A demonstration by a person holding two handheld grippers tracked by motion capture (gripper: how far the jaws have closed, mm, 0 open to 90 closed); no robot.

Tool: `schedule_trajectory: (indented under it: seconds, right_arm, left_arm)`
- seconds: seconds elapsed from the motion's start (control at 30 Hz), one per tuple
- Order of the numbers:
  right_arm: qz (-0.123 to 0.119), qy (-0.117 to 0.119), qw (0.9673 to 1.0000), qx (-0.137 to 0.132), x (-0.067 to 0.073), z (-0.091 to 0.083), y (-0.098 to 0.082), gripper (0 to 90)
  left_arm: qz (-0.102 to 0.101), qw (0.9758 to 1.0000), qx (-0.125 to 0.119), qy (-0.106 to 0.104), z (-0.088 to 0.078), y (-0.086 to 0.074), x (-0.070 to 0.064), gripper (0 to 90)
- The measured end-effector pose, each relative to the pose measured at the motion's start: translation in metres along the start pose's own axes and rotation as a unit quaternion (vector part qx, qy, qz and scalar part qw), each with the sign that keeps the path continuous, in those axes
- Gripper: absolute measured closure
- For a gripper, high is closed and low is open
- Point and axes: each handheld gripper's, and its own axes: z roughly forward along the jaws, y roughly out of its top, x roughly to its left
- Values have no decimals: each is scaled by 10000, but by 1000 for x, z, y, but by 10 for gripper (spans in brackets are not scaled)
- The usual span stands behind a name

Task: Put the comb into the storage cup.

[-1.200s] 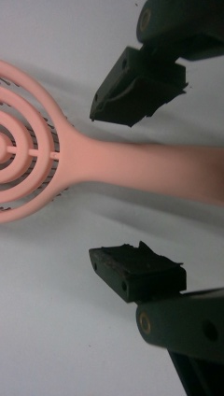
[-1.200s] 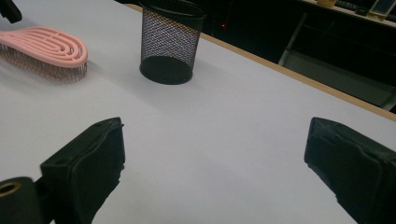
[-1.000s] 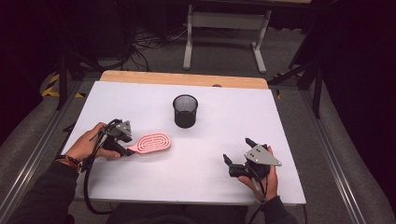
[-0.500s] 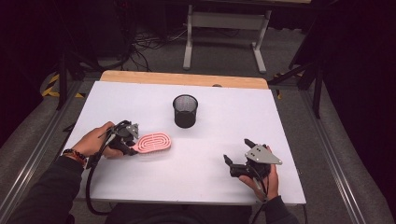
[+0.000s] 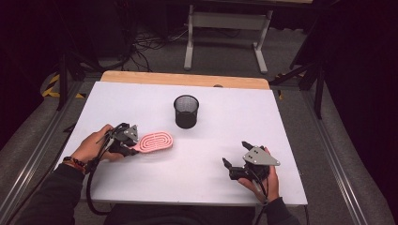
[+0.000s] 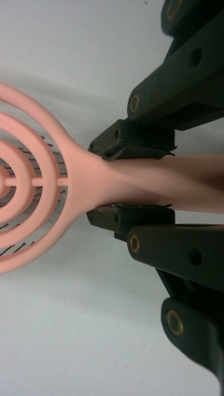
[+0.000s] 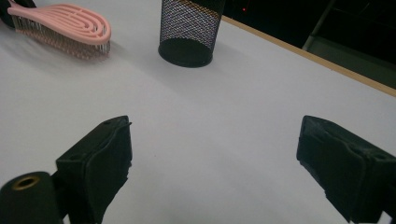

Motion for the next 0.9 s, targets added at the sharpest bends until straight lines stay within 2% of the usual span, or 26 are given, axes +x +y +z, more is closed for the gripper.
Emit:
schedule_trajectory:
  seconds: [0.1, 0.13, 0.17, 0.2, 0.23, 0.27, 0.33, 0.37, 0.4, 0.5, 0.53, 0.57, 0.6, 0.67, 0.7, 0.73, 0.77, 0.8, 0.83, 0.87, 0.9]
  right_arm:
    - [-30, -5, 10000, 7, 1, 0, 0, 110]
    - [-30, -5, 10000, 7, 1, 0, 0, 110]
    - [-34, 1, 10000, 4, 1, 0, 0, 110]
    - [-34, 8, 10000, 8, 1, 1, 0, 110]
    - [-37, 6, 10000, 8, 1, 1, 0, 109]
    - [-37, 6, 10000, 8, 1, 1, 0, 109]
    - [-32, 7, 10000, 3, 1, 1, 0, 109]
    - [-26, -16, 10000, -18, 0, 0, 0, 108]
    - [-26, -29, 10000, -33, 0, 0, 0, 106]
    - [9, -94, 9999, -59, -1, -1, 0, 105]
    - [9, -94, 9999, -59, -1, -1, 0, 105]
    - [35, -130, 9999, -70, -1, -1, 0, 104]
    - [35, -130, 9999, -70, -1, -1, 0, 104]
    - [31, -163, 9998, -63, -1, 0, -1, 104]
    - [29, -176, 9998, -68, -1, 0, -1, 104]
    - [29, -176, 9998, -68, -1, 0, -1, 104]
    - [34, -200, 9998, -74, -1, 0, -1, 104]
    - [36, -204, 9998, -75, -1, 0, -1, 103]
    - [37, -198, 9998, -78, -1, 0, -1, 102]
    - [53, -192, 9998, -89, -1, 0, -1, 103]
    - [53, -192, 9998, -89, -1, 0, -1, 103]
  left_arm:
    - [-79, 9994, -286, 175, 0, -4, -4, 695]
    - [-79, 9994, -286, 175, 0, -4, -4, 696]
    - [-105, 9987, -432, 264, -1, -5, -5, 695]
    - [-233, 9957, -790, 427, -3, -9, -5, 695]
    - [-292, 9940, -947, 468, -4, -10, -5, 696]
    - [-292, 9940, -947, 468, -4, -10, -5, 696]
    - [-310, 9922, -1024, 642, -6, -10, -6, 696]
    - [-297, 9903, -1136, 741, -9, -11, -6, 696]
    - [-297, 9903, -1136, 741, -9, -11, -6, 696]
    - [-392, 9853, -1424, 858, -12, -13, -8, 696]
    - [-392, 9853, -1424, 858, -12, -13, -8, 695]
    - [-452, 9820, -1595, 906, -12, -15, -8, 696]
    - [-452, 9820, -1595, 906, -12, -15, -8, 696]
    - [-516, 9784, -1768, 940, -11, -18, -7, 696]
    - [-575, 9743, -1938, 998, -11, -20, -6, 696]
    - [-575, 9743, -1938, 998, -11, -20, -6, 696]
    - [-606, 9721, -2024, 1020, -11, -21, -6, 696]
    - [-676, 9672, -2193, 1091, -12, -23, -7, 696]
    - [-713, 9647, -2276, 1117, -12, -23, -7, 696]
    - [-713, 9647, -2276, 1117, -12, -23, -7, 696]
    - [-787, 9614, -2386, 1124, -12, -24, -7, 696]
